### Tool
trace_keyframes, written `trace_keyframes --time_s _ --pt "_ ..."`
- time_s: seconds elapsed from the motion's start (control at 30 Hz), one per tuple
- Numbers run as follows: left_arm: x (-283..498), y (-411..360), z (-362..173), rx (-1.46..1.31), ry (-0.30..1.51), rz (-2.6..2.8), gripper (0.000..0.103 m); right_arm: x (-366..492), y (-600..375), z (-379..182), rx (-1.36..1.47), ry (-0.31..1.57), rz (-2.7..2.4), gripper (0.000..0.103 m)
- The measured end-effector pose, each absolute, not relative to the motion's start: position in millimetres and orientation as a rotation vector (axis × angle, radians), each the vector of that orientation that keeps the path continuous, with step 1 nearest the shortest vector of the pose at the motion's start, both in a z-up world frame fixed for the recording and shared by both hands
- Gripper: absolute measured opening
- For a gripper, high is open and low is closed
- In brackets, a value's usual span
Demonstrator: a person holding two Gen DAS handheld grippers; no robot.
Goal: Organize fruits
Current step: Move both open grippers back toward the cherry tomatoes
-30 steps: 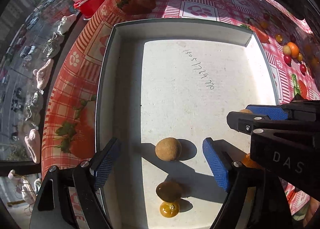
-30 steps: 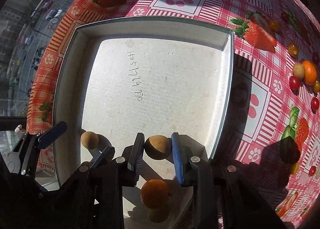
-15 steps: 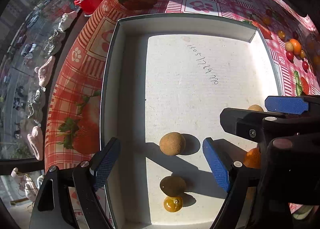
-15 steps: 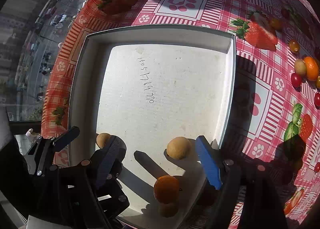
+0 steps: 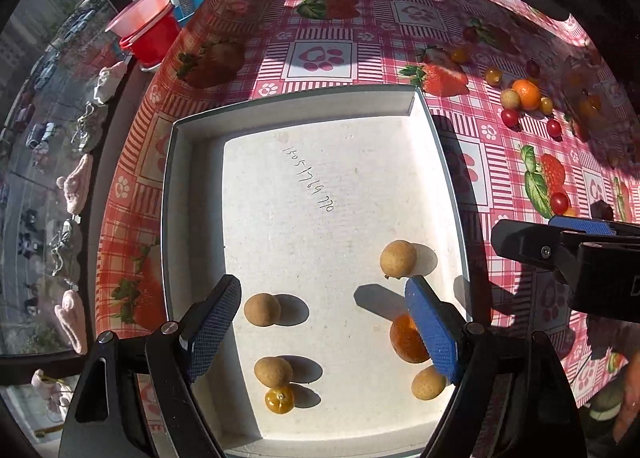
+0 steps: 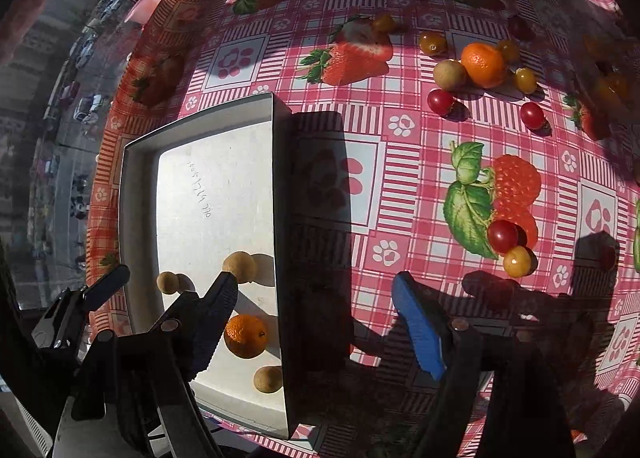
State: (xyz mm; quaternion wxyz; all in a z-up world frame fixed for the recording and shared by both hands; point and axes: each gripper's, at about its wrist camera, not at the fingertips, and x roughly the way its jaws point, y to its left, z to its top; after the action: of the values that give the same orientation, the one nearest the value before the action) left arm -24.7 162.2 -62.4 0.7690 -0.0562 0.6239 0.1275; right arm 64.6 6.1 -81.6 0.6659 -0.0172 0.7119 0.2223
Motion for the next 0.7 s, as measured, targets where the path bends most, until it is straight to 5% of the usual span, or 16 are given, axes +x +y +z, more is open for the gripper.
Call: trace_keyframes --time_s 0.3,0.7 --pt "12 83 -45 0.001 1.31 0.111 0.085 70 -101 -92 0.038 1.627 0.286 0.082" --pt "46 11 -103 0.15 1.389 0.008 0.085 67 -186 -107 0.086 1.652 0.127 0.082"
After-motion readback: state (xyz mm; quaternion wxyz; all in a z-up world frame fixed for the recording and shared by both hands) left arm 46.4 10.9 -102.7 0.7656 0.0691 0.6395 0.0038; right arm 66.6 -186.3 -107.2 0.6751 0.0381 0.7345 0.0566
